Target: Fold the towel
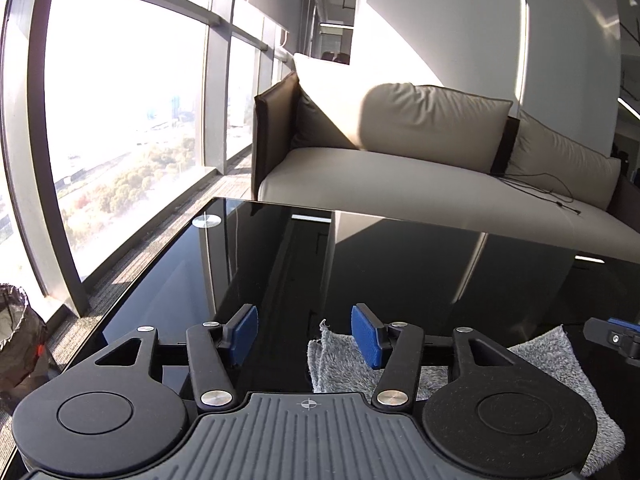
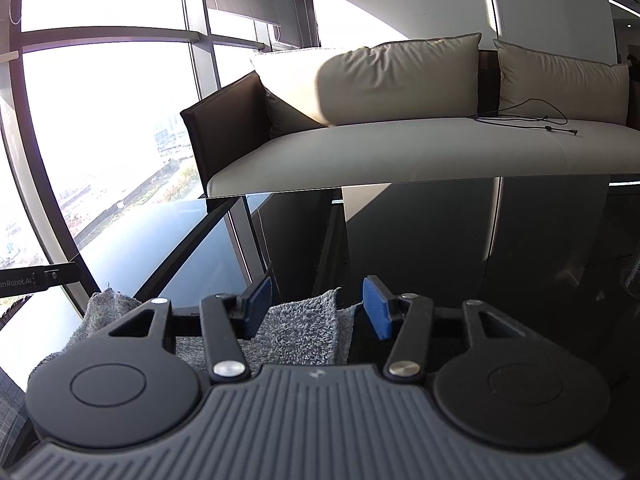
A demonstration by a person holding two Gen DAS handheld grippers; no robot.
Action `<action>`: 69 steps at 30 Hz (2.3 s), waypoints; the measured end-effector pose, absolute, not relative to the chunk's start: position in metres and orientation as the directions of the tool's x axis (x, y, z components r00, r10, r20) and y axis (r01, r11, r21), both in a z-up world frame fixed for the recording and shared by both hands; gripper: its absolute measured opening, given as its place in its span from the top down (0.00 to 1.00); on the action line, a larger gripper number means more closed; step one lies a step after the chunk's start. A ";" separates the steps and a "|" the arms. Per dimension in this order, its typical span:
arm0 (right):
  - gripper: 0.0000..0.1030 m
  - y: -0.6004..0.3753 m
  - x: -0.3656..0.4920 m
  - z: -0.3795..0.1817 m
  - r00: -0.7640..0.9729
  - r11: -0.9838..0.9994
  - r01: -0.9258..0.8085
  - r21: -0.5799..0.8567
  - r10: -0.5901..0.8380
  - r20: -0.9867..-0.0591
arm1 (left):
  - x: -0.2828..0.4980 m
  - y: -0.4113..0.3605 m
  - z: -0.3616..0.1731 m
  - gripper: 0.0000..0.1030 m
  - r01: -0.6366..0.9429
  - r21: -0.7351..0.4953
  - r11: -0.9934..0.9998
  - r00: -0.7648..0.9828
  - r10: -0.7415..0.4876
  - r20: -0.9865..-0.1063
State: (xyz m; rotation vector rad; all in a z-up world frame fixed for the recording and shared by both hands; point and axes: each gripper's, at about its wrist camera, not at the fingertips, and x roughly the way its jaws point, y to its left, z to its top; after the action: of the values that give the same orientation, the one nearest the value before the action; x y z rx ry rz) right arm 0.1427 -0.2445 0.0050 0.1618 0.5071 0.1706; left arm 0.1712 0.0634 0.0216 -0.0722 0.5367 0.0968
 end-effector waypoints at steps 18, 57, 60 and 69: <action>0.48 -0.237 0.145 -0.012 0.821 0.983 -0.120 0.141 0.178 -0.542 | 0.162 0.051 0.001 0.42 -0.032 -0.005 0.999 0.776 0.022 -0.630; 1.00 -0.243 0.170 -0.017 0.810 0.993 -0.064 0.098 0.109 -0.576 | 0.158 0.041 -0.008 0.51 0.005 0.029 1.000 0.762 0.015 -0.647; 1.00 -0.244 0.172 -0.016 0.792 0.984 -0.092 0.152 0.165 -0.587 | 0.158 0.041 -0.008 0.51 0.005 0.029 1.000 0.762 0.015 -0.647; 0.98 -0.235 0.173 -0.018 0.785 0.982 -0.145 0.125 0.191 -0.589 | 0.159 0.042 -0.009 0.51 0.007 0.027 1.000 0.761 0.012 -0.648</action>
State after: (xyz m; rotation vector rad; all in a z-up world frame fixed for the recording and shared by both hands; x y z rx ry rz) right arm 0.1732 -0.2349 -0.0176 0.0746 0.6425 0.1811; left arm 0.1588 0.0419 -0.0089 0.0284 0.7056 0.0030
